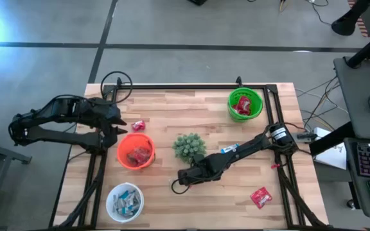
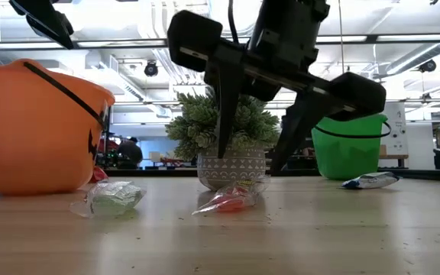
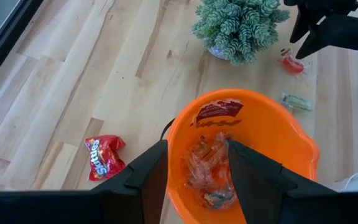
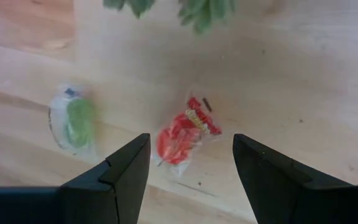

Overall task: Sort candy
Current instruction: Put the red gummy into the orange bucket

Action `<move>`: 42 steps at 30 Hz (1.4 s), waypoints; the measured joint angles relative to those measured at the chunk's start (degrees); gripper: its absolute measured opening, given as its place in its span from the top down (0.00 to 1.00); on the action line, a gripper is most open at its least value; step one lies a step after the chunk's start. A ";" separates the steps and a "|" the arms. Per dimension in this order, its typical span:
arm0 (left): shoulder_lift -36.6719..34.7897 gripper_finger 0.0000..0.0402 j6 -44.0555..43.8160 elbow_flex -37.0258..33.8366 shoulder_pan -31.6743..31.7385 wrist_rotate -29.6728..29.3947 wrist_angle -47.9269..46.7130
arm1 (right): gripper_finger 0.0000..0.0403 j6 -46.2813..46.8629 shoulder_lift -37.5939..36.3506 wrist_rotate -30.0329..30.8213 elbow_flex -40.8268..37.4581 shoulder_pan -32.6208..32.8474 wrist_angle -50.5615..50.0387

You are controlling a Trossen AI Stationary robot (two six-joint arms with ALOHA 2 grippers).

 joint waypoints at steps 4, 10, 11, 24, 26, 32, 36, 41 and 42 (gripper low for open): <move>0.00 0.63 0.02 0.00 0.00 0.00 0.00 | 0.45 0.31 0.00 0.03 -1.30 -0.02 0.14; 0.00 0.63 0.01 0.01 0.00 0.00 -0.03 | 0.45 0.30 0.00 0.01 -3.39 -0.02 2.21; 0.02 0.63 0.02 0.01 0.00 0.00 -0.04 | 0.45 -0.14 0.00 0.01 -3.65 -0.02 3.06; 0.07 0.63 -0.02 0.00 -0.02 0.00 -0.04 | 0.51 -0.84 0.00 1.27 -7.44 -0.62 9.29; 0.09 0.63 -0.02 0.00 -0.02 0.00 -0.04 | 0.58 -1.33 -0.02 1.30 -7.57 -0.63 9.16; 0.09 0.63 -0.52 0.02 -0.02 -0.01 -0.02 | 0.88 -4.51 -0.02 1.75 -7.65 -0.68 9.09; 0.09 0.63 -0.66 0.00 -0.02 0.00 0.00 | 0.96 -5.79 -0.09 1.62 -7.65 -0.66 9.12; 0.07 0.63 -0.66 0.00 -0.02 0.00 0.00 | 0.98 -7.34 -0.11 1.49 -7.22 -0.66 9.08; 0.07 0.63 -0.66 0.00 -0.02 0.00 0.00 | 0.98 -7.94 -0.11 1.49 -7.04 -0.66 9.08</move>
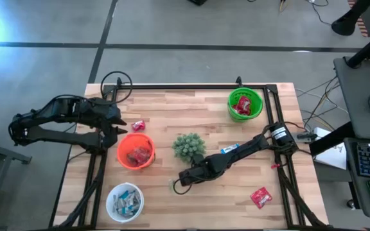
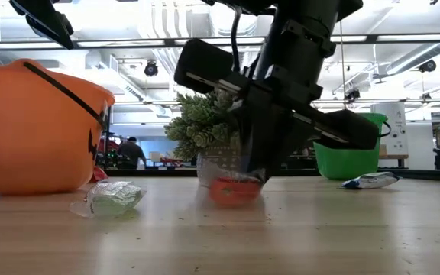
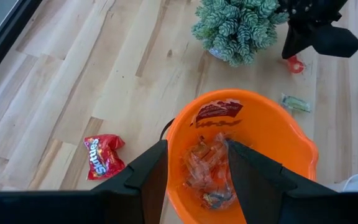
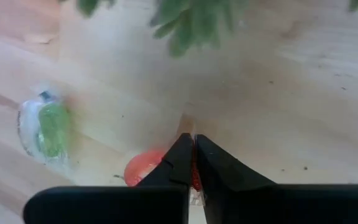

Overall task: Sort candy
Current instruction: Put the red gummy into the orange bucket

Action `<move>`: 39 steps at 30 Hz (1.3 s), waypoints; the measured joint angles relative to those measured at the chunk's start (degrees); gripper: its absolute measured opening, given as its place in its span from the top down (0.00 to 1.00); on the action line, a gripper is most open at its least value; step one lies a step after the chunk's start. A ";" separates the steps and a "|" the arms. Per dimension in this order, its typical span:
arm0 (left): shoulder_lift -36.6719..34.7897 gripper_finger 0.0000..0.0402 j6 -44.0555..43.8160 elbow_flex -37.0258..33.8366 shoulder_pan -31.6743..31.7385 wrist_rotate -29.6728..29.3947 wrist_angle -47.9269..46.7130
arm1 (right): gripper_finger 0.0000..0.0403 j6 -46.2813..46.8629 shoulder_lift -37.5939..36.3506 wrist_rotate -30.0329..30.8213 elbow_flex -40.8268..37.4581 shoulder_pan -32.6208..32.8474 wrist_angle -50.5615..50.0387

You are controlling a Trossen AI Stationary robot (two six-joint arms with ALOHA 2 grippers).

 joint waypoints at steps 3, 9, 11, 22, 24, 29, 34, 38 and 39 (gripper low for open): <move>-0.01 0.63 0.08 0.02 0.00 -0.02 0.00 | 0.98 -1.82 0.00 -0.12 1.20 0.00 -0.07; 0.02 0.63 0.12 0.02 0.00 0.19 0.02 | 0.98 -5.28 -0.04 -0.19 6.42 0.00 -0.25; -0.01 0.63 -0.26 0.02 0.02 2.18 0.07 | 0.98 -7.19 -0.07 -0.12 8.98 0.00 -0.41; -0.01 0.62 -3.54 0.03 -0.02 14.83 7.76 | 0.98 -23.51 -0.11 10.97 27.52 -0.36 -0.90; -0.01 0.62 -4.68 0.02 0.00 17.10 11.13 | 0.98 -27.37 -0.11 13.66 30.81 -1.03 -1.71; -0.01 0.58 -7.57 0.03 0.02 20.49 19.12 | 0.98 -35.82 -0.11 19.18 36.23 -4.07 -2.57; -0.01 0.52 -10.27 0.04 0.02 20.51 23.16 | 0.98 -40.80 -0.11 22.40 38.50 -8.18 -2.62; 0.08 0.51 -12.43 0.04 0.02 18.61 24.03 | 0.98 -42.33 -0.11 22.74 39.14 -10.87 -2.71; 0.21 0.51 -12.70 0.04 0.00 17.43 24.06 | 0.98 -42.71 -0.11 22.73 39.31 -11.34 -2.57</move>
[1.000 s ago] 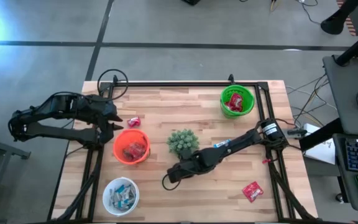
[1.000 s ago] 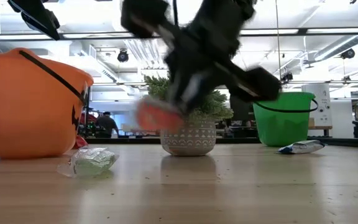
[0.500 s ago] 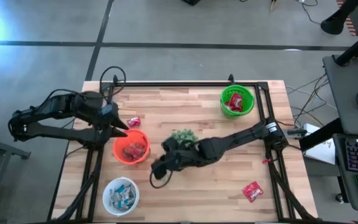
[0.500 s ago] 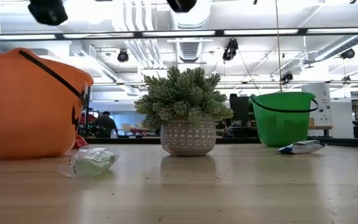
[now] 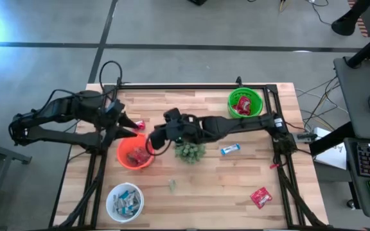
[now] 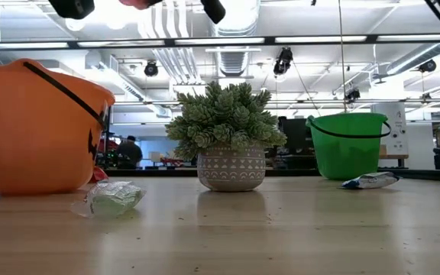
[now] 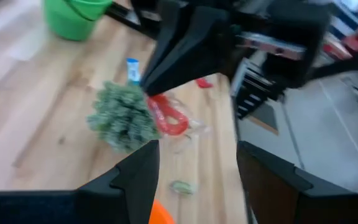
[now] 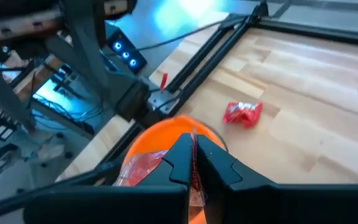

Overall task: Sort candy
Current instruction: Put the red gummy into the orange bucket

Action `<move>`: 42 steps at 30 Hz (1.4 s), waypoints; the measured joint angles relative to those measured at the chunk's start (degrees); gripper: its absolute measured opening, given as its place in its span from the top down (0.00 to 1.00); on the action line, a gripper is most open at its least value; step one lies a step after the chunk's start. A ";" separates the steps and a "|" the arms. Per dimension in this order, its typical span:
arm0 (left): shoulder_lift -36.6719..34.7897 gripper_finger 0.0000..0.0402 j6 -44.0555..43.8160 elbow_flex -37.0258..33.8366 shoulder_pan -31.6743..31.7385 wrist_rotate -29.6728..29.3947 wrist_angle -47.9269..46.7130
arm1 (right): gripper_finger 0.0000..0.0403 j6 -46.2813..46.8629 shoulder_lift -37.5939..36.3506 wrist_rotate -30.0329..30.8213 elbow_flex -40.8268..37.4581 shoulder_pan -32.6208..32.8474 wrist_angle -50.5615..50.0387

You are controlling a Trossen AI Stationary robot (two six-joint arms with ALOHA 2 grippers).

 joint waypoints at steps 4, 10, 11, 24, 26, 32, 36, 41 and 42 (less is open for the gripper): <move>1.06 0.51 -1.27 0.00 0.02 -4.20 -0.10 | 0.98 -1.24 0.02 -0.09 0.38 -1.53 0.71; 3.79 0.51 -1.33 0.00 0.02 -5.02 0.01 | 0.98 -2.95 0.00 -0.18 1.13 -2.46 1.06; 4.12 0.51 -1.33 0.00 0.02 -5.00 0.01 | 0.98 -3.00 0.00 -0.21 1.20 -2.58 0.96; 7.27 0.51 0.66 0.00 0.00 -1.08 2.22 | 0.98 -4.23 0.02 -0.36 1.35 -2.85 5.09; 7.86 0.51 0.82 0.00 0.00 -1.08 2.37 | 0.98 -4.26 0.02 -0.41 1.35 -2.84 5.75; 7.89 0.51 3.46 0.00 0.04 -1.08 4.72 | 0.98 -4.17 0.02 -0.39 1.35 -2.43 5.70; 7.62 0.54 4.09 0.30 0.02 -1.08 5.73 | 0.98 -4.15 0.02 -0.38 1.35 -2.14 5.73; 8.45 0.64 6.74 1.85 0.02 -1.13 5.54 | 0.98 -4.18 0.02 -0.47 1.35 -1.99 6.44; 8.70 0.66 7.17 2.25 0.02 -1.11 5.43 | 0.98 -4.35 0.02 -0.57 1.35 -1.96 6.90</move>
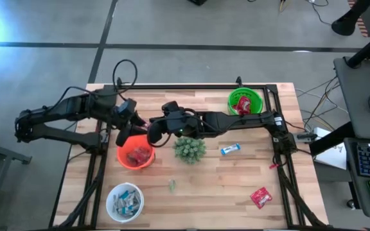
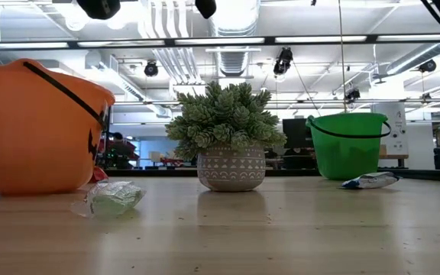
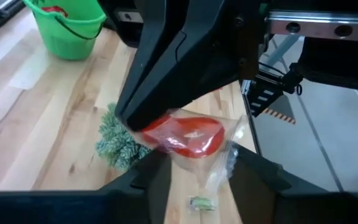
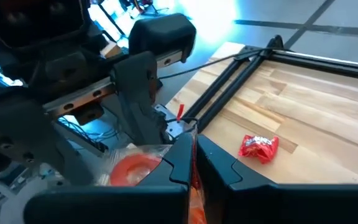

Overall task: Sort candy
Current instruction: Put the red gummy into the orange bucket

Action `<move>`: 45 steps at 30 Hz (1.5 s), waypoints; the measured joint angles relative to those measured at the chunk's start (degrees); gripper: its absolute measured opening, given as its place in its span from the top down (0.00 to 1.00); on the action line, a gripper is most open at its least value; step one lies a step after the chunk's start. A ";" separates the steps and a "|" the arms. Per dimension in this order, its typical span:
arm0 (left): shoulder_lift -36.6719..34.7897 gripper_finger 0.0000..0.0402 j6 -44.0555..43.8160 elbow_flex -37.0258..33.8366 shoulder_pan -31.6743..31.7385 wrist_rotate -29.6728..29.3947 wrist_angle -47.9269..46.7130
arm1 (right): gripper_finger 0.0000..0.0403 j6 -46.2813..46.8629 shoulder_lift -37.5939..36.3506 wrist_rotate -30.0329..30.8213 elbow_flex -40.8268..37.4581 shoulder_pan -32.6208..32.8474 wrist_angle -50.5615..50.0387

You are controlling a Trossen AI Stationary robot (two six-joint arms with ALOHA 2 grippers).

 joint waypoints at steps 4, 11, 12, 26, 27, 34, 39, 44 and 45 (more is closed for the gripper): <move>1.23 0.79 1.52 1.99 0.00 0.02 -1.85 | 0.98 -0.32 0.00 -0.98 0.00 0.14 0.44; 3.64 0.98 5.61 6.01 0.00 -0.37 -7.35 | 0.98 -0.87 0.00 -1.74 0.00 0.18 0.49; 3.91 0.97 5.97 6.47 0.00 -0.42 -7.98 | 0.98 -0.88 0.00 -1.76 0.00 0.18 0.49; 3.71 1.00 12.66 8.22 0.00 0.05 -14.48 | 0.97 -5.62 0.13 -4.87 -0.06 0.14 5.78; 3.63 1.00 12.64 7.82 0.00 -0.02 -15.39 | 0.96 -5.90 0.19 -5.19 -0.07 0.14 6.23; 1.87 1.00 12.90 7.20 0.02 -0.37 -19.63 | 0.83 -6.18 1.19 -7.82 -0.07 -0.35 6.58; -0.18 1.00 12.99 7.20 0.02 -0.33 -22.10 | 0.73 -3.92 3.46 -7.79 -0.07 -0.71 8.03; -2.31 1.00 13.01 7.02 0.02 -0.28 -28.25 | 0.68 -3.12 6.22 -9.00 -0.07 -0.72 13.81; -2.91 1.00 13.01 7.02 0.02 -0.32 -29.53 | 0.68 -2.79 6.70 -10.26 -0.07 -0.79 14.85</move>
